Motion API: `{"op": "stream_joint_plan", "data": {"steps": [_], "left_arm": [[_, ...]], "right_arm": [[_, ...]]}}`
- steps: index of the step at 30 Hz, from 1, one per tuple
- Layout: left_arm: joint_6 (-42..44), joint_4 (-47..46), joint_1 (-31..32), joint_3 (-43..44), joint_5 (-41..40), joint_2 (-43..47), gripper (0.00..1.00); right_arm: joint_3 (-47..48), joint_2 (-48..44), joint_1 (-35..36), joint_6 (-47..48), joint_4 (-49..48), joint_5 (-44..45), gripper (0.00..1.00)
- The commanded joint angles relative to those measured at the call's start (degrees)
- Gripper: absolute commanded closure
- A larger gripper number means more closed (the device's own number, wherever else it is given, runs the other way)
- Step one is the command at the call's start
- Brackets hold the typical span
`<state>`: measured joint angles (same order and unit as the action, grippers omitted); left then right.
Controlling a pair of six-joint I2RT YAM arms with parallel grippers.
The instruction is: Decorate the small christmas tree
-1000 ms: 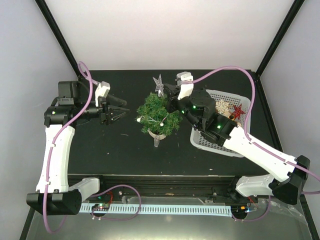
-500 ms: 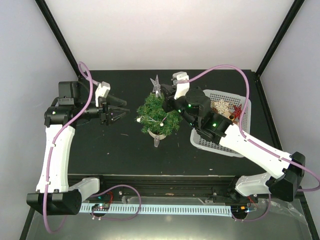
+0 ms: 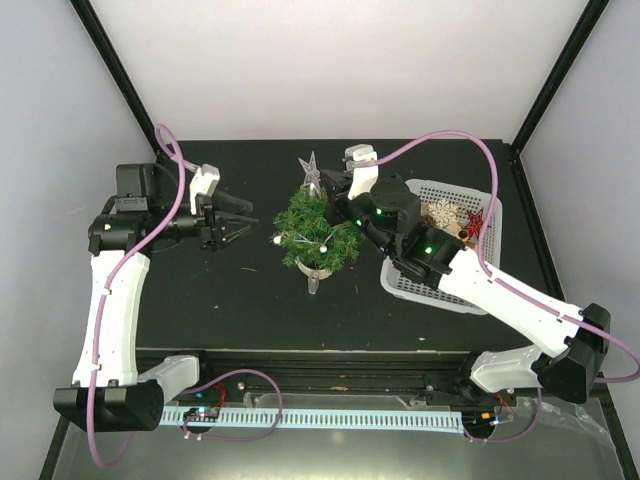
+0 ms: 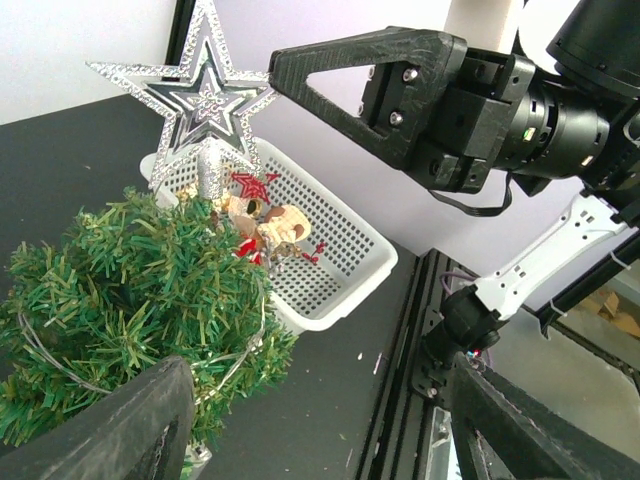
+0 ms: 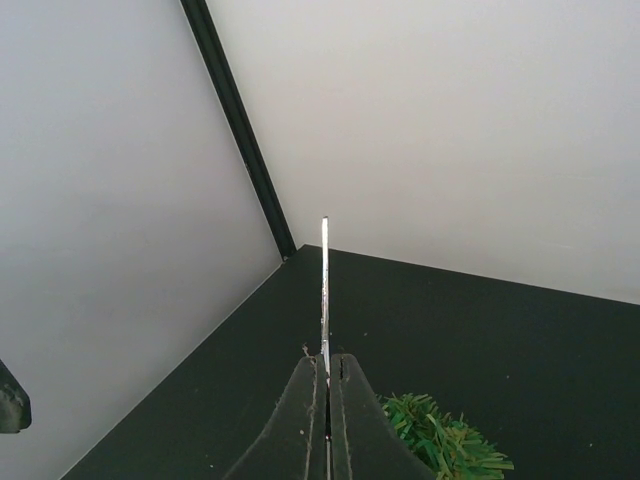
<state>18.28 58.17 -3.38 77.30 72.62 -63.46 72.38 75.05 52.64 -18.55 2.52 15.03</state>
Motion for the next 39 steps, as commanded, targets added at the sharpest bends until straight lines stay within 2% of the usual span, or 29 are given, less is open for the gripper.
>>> {"op": "stream_joint_plan", "data": {"steps": [1, 17, 27, 34, 39], "left_arm": [[-0.3, -1.4, -0.5, 0.0, 2.2, 1.3, 0.29], [-0.7, -1.7, -0.6, -0.2, 2.6, 1.5, 0.29], [-1.0, -1.9, -0.7, -0.1, 2.6, 1.5, 0.29], [-1.0, -1.9, -0.7, -0.1, 2.7, 1.6, 0.29], [-1.0, -1.9, -0.8, -0.2, 2.8, 1.8, 0.28]], "right_arm": [[-1.4, -0.7, -0.3, -1.1, -1.1, -0.3, 0.99], [-4.5, -2.0, 0.8, 1.8, -0.1, 4.6, 0.99], [-0.1, -1.3, 2.8, 7.1, 3.0, 8.1, 0.99], [4.3, 2.4, 8.1, 14.7, 4.8, 14.8, 0.99], [4.5, 4.0, 9.3, 14.7, 4.7, 16.6, 0.99]]}}
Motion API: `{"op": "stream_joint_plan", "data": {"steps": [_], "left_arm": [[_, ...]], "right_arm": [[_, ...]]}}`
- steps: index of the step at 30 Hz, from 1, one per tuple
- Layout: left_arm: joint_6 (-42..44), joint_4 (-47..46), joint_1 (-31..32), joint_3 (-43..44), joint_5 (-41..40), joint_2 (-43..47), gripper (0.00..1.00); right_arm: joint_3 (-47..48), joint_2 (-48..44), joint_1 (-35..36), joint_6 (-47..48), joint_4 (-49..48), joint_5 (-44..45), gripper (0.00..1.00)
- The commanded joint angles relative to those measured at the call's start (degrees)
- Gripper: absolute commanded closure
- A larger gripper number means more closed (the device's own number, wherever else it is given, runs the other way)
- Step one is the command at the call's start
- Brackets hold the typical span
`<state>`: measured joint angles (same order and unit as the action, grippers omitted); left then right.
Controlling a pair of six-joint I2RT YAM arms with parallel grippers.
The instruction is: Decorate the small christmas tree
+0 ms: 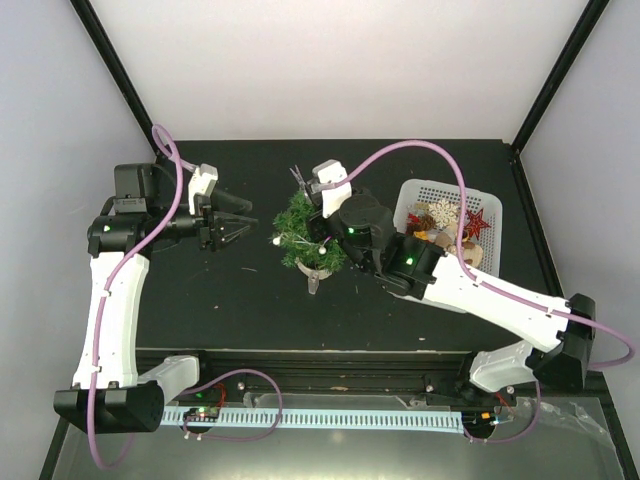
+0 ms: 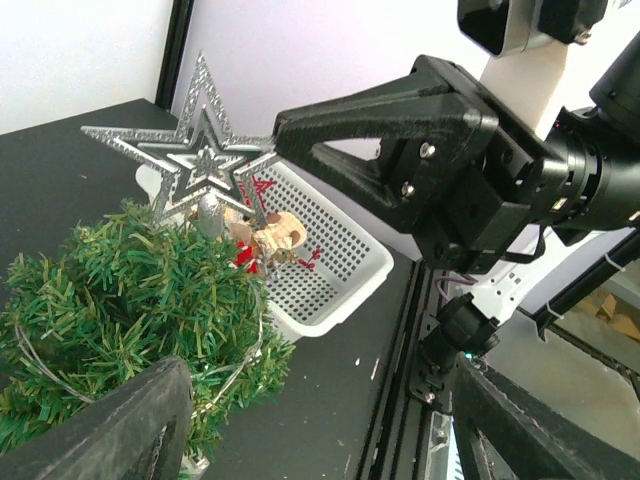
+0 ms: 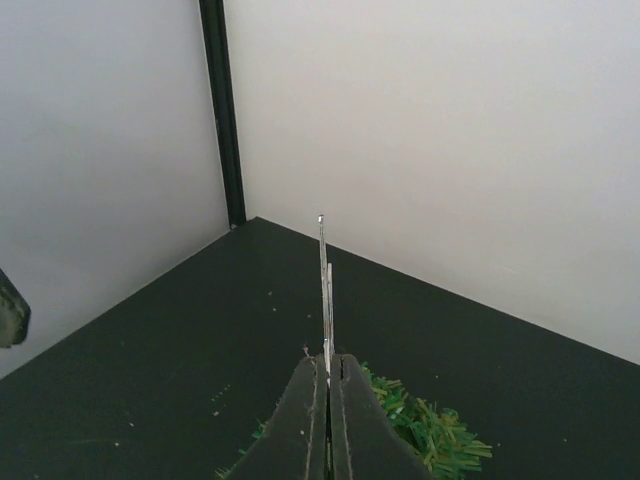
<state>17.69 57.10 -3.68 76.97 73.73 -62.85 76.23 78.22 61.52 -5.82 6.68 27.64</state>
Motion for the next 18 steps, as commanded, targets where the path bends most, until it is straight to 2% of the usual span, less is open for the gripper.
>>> {"op": "stream_joint_plan", "data": {"steps": [1, 18], "left_arm": [[-0.4, -0.9, -0.5, 0.0, 1.7, 1.2, 0.28], [-0.7, -1.3, -0.7, -0.4, 1.8, 1.6, 0.28]], "right_arm": [[0.0, 0.7, 0.4, 1.8, 0.0, 4.2, 0.99], [-7.0, -1.3, 0.4, -0.8, -3.8, 6.2, 0.99]]}}
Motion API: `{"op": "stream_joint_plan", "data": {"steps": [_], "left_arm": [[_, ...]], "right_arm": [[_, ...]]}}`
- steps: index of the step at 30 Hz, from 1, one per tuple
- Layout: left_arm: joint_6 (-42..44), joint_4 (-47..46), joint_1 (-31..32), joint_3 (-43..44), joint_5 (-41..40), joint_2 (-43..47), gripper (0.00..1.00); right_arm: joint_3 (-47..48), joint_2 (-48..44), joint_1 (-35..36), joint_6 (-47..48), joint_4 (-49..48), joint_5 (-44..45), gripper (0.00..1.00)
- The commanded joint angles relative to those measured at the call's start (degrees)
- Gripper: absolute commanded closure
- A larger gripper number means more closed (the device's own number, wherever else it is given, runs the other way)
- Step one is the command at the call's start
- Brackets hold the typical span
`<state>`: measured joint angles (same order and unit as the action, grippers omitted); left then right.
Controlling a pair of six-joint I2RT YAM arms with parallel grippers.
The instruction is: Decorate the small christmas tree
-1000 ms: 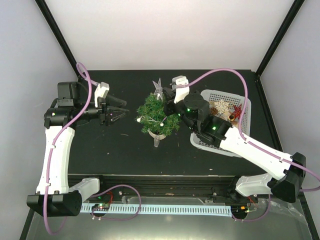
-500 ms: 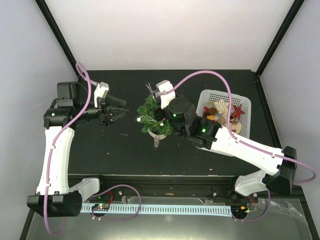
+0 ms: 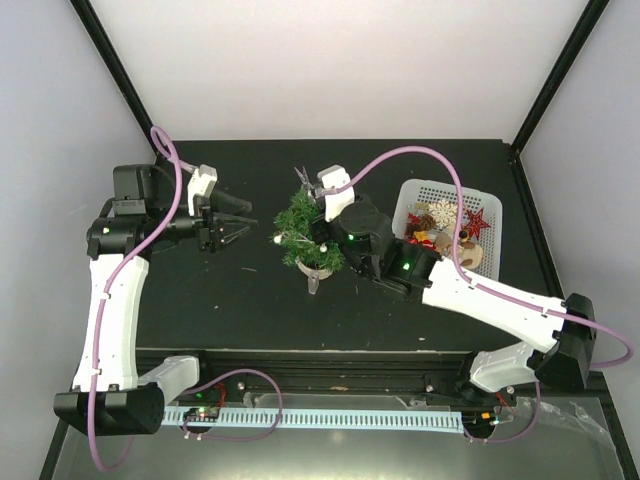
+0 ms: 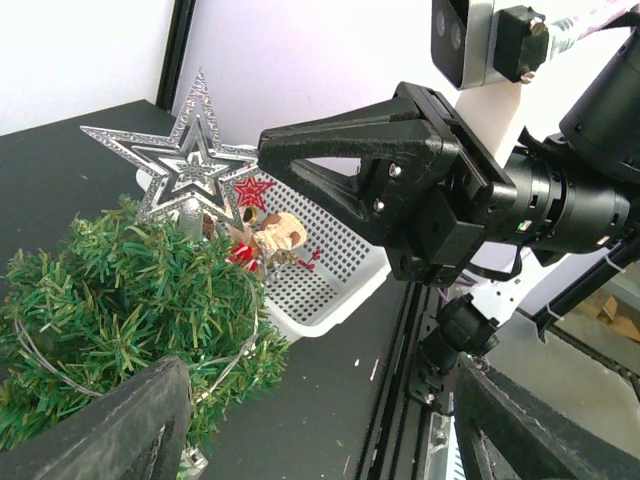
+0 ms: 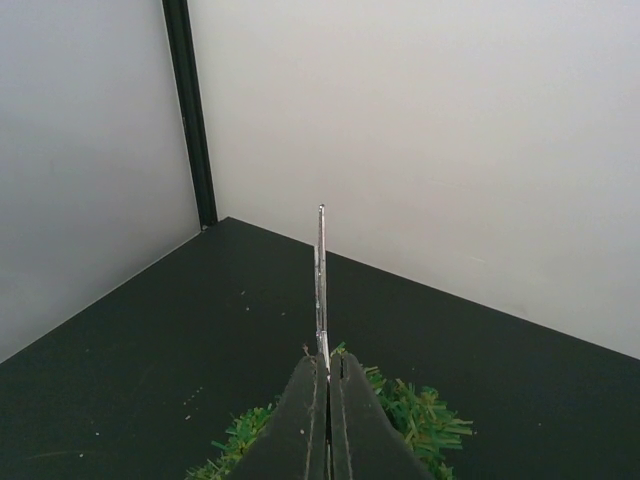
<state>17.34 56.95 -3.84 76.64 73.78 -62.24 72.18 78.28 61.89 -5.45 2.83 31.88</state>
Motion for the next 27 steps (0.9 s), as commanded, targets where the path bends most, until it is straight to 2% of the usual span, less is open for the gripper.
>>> {"op": "stream_joint_plan", "data": {"steps": [1, 10, 27], "left_arm": [[-0.4, -1.1, -0.6, -0.1, 1.8, 1.1, 0.28], [-0.6, -1.3, -0.6, 0.0, 1.9, 1.0, 0.27], [-0.9, -1.6, -0.8, -0.4, 2.0, 1.4, 0.27]], "right_arm": [[-4.0, -1.8, 0.0, -1.0, -0.8, 1.9, 0.99], [-8.2, -3.5, 0.0, -1.5, -3.3, 2.6, 0.99], [-6.4, -3.5, 0.0, -1.5, -0.8, 2.4, 0.99]]}}
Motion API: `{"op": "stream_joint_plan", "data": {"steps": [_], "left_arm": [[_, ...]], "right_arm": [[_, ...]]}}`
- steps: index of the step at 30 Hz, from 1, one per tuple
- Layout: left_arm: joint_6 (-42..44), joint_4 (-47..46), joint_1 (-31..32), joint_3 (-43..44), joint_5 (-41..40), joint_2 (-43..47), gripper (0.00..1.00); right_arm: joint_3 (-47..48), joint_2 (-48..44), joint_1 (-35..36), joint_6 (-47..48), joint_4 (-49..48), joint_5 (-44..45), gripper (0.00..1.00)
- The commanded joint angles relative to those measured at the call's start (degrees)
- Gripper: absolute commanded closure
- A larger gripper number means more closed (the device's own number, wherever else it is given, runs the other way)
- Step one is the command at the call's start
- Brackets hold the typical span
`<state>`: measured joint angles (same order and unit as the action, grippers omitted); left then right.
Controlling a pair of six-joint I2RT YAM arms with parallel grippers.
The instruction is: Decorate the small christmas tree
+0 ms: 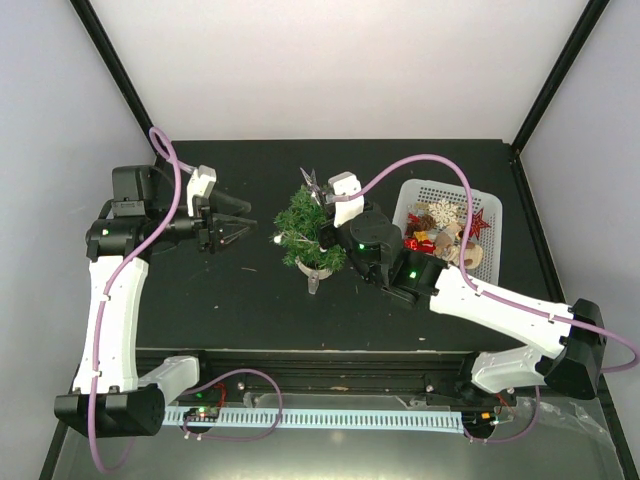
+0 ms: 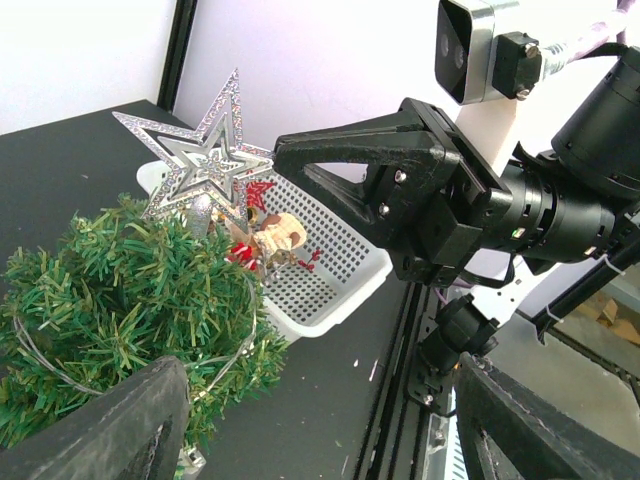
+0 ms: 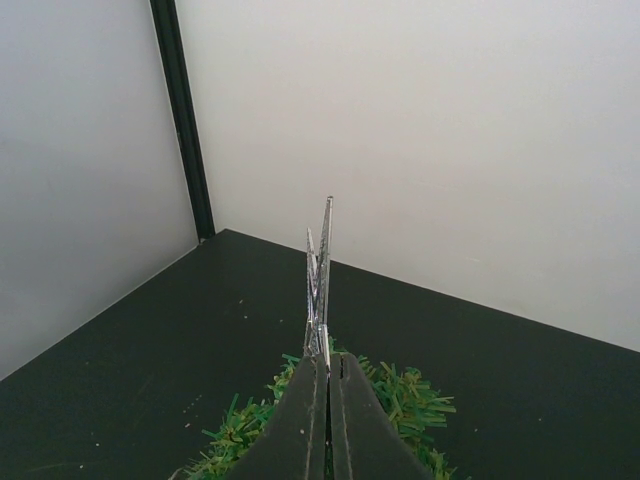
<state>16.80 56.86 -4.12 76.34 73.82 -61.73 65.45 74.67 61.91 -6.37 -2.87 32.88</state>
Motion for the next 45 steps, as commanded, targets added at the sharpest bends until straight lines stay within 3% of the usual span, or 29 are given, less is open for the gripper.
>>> {"op": "stream_joint_plan", "data": {"steps": [1, 8, 12, 17, 45], "left_arm": [[-0.4, -1.5, -0.5, -0.1, 2.0, 1.0, 0.27], [-0.4, -1.6, -0.5, 0.0, 2.0, 1.0, 0.26], [-0.4, -1.7, -0.6, -0.3, 2.0, 1.2, 0.26], [-0.6, -1.7, -0.6, -0.4, 1.9, 1.3, 0.25], [-1.4, -2.9, -1.2, -2.0, 2.3, 3.4, 0.20]], "right_arm": [[0.5, 0.1, 0.0, -0.7, 5.1, 1.6, 0.99], [1.8, -0.7, 0.0, -0.5, 5.8, 2.3, 0.86], [2.4, -1.1, 0.0, -0.3, 6.1, 2.7, 0.71], [2.7, -1.7, 0.0, -0.7, 6.4, 3.4, 0.46], [1.5, 2.1, -3.6, -3.9, 8.8, 0.8, 0.43]]}}
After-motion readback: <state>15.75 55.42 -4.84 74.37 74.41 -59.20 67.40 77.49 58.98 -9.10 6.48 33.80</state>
